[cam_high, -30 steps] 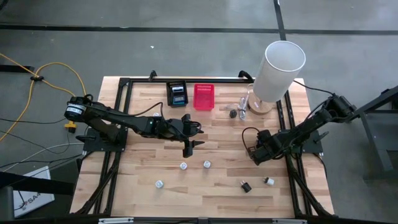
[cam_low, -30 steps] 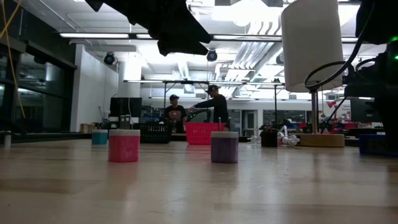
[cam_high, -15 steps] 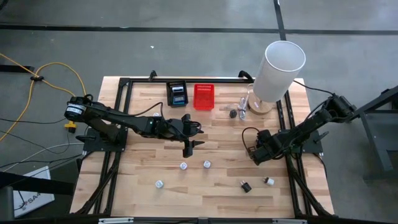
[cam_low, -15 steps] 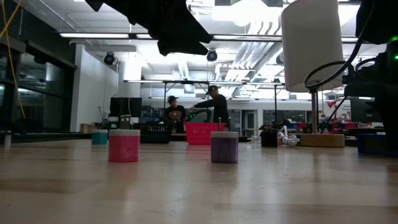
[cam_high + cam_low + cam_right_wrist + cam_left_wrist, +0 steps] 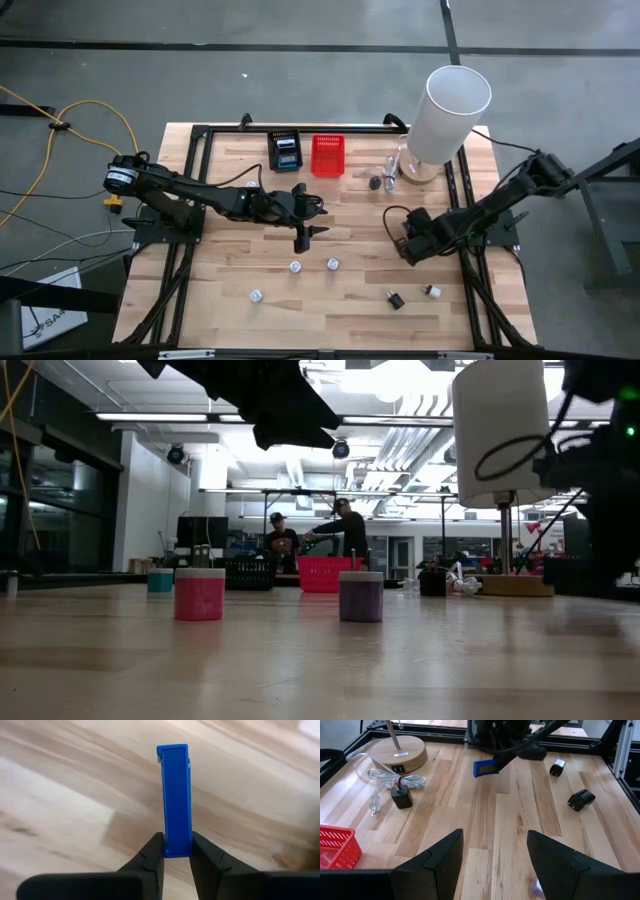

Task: Pick & Place Office items
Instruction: Put the blue digital timer into the black basket

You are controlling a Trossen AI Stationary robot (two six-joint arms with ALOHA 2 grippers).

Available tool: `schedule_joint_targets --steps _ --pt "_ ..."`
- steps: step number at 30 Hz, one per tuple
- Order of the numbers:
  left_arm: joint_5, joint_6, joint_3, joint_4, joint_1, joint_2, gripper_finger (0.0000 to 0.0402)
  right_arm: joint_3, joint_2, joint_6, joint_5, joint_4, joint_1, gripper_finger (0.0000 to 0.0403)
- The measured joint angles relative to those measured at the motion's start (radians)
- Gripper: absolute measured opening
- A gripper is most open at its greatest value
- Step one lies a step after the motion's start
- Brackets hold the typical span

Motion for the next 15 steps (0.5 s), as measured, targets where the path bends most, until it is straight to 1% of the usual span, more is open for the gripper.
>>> schedule_joint_targets --steps 4,8,15 --pt "0.000 0.000 0.000 0.000 0.000 0.000 0.0214 0.041 -0.018 -0.106 0.038 0.023 -0.013 0.0061" --pt "0.000 0.000 0.000 0.000 0.000 0.000 0.0214 0.080 -0.019 -0.261 0.046 0.072 -0.035 0.0061" --pt "0.000 0.000 0.000 0.000 0.000 0.000 0.0214 0.129 -0.019 -0.546 0.051 0.230 -0.108 0.0061"
